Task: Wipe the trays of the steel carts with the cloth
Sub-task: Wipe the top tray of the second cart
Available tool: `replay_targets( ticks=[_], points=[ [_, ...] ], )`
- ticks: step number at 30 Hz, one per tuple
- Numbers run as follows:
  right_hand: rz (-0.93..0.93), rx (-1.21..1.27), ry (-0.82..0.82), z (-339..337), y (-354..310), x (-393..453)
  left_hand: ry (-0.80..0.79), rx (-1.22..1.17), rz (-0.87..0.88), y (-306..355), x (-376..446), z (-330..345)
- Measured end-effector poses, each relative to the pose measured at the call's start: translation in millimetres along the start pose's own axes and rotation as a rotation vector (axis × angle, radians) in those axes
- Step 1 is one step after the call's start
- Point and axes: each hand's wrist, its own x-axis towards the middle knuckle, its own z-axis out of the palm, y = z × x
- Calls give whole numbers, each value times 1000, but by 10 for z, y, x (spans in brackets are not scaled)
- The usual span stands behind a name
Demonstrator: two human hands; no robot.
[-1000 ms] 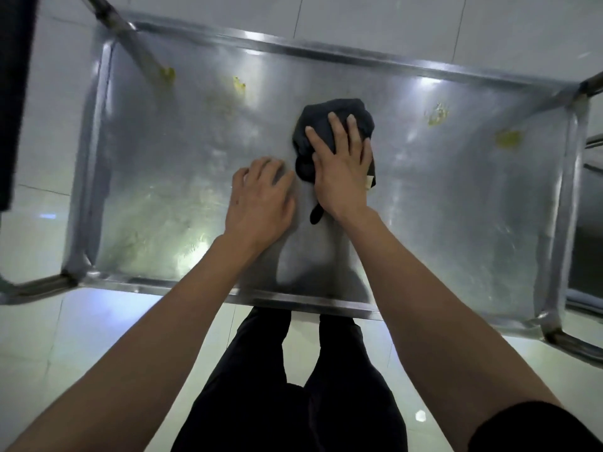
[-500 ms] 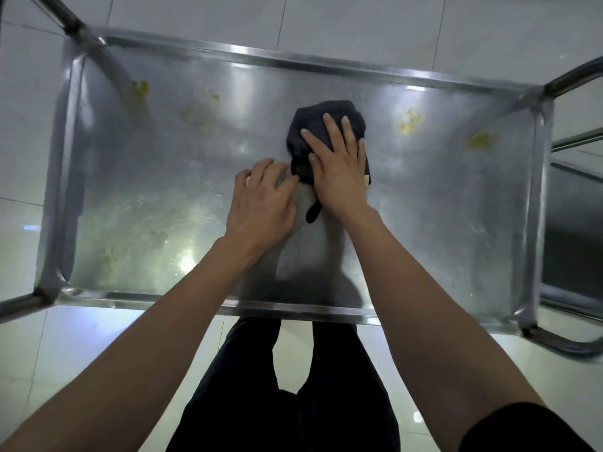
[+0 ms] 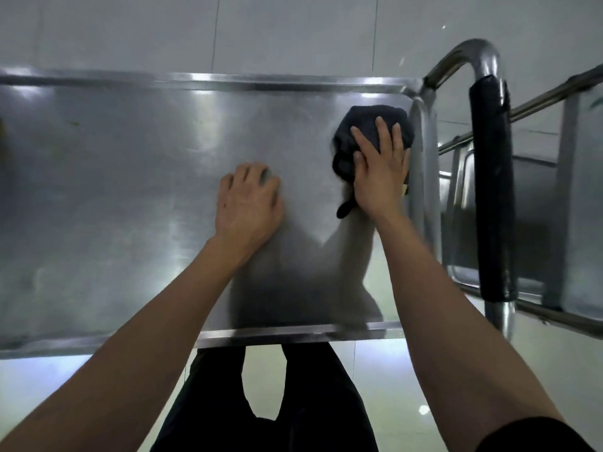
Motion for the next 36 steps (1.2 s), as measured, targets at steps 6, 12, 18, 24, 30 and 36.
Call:
replay_targets(
  ticks=[6, 12, 18, 24, 30, 36],
  points=[
    [55, -38, 55, -176, 540, 112, 52, 37, -24, 84, 20, 131],
    [51, -44, 93, -112, 489, 108, 63, 71, 14, 24, 23, 146],
    [33, -81, 51, -28, 124, 54, -42, 34, 88, -100, 11, 7],
    [-44, -57, 6, 240, -586, 67, 51, -16, 17, -726, -64, -203],
    [-222, -94, -64, 698, -1654, 119, 45, 37, -63, -1401, -203, -288],
    [-416, -131, -168, 1069, -2555, 309, 22, 98, -42, -1611, -227, -261]
  ],
)
